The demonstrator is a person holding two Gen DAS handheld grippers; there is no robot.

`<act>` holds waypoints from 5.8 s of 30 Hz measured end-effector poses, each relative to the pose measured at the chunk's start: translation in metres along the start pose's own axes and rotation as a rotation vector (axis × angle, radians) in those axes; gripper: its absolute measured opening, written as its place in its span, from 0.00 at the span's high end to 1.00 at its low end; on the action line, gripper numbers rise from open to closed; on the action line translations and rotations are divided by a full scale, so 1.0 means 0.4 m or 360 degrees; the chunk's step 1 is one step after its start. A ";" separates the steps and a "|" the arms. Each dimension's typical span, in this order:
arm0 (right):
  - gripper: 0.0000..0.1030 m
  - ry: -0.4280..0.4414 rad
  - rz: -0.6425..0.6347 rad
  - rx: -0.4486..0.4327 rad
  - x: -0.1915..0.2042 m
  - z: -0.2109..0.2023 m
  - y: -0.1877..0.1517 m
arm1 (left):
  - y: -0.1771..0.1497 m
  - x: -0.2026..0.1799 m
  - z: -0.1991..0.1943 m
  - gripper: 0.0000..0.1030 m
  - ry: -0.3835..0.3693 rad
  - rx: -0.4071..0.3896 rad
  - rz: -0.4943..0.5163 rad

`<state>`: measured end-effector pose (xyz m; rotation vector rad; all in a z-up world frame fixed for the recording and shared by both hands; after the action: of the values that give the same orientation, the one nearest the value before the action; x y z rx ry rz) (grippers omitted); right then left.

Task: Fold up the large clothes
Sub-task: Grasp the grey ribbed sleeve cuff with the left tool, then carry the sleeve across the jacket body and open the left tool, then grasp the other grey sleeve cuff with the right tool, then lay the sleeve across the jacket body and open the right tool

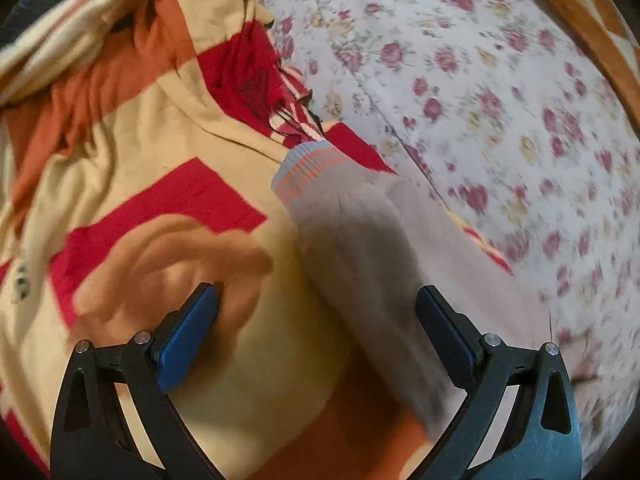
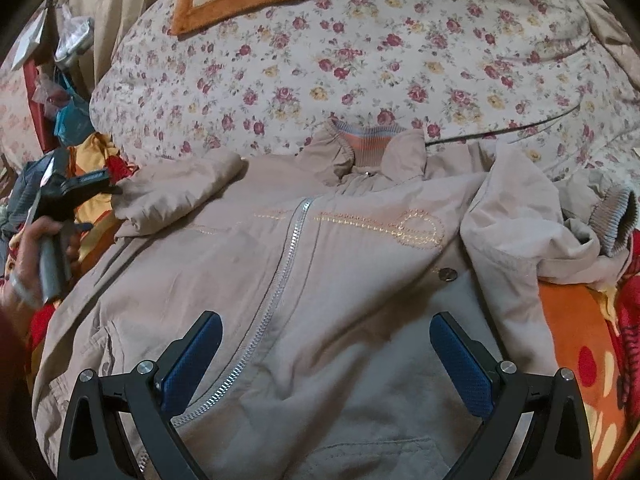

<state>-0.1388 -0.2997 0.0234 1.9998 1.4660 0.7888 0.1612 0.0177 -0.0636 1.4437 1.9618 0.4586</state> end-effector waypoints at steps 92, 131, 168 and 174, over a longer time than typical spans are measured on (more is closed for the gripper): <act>0.20 -0.0287 0.0142 0.0244 -0.250 0.036 -0.049 | -0.167 -0.003 -0.367 0.31 -0.0019 -0.0108 0.0489; 0.90 0.0275 0.0404 -0.0521 -0.334 -0.451 0.501 | -0.244 -0.194 -0.326 0.31 -0.0370 0.0019 0.0475; 0.25 -0.0008 0.0336 0.0139 -0.325 -0.030 0.044 | -0.266 -0.284 -0.307 0.16 -0.0699 0.0119 0.0373; 0.68 -0.0107 0.0056 0.0111 -0.285 0.034 0.066 | -0.274 -0.285 -0.285 0.16 -0.0671 0.0132 0.0379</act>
<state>-0.1392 -0.4173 0.0165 2.0885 1.4417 0.6869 0.0266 -0.1147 -0.0150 1.6782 1.4986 0.1555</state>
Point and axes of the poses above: each gripper's, at about its wrist camera, not at the fingertips, and z roughly the way its jaws point, x to its left, y to its top, the point moved 10 cm from there along z, roughly the way its jaws point, and after that the axes turned 9 degrees about -x, right-handed, at the moved point
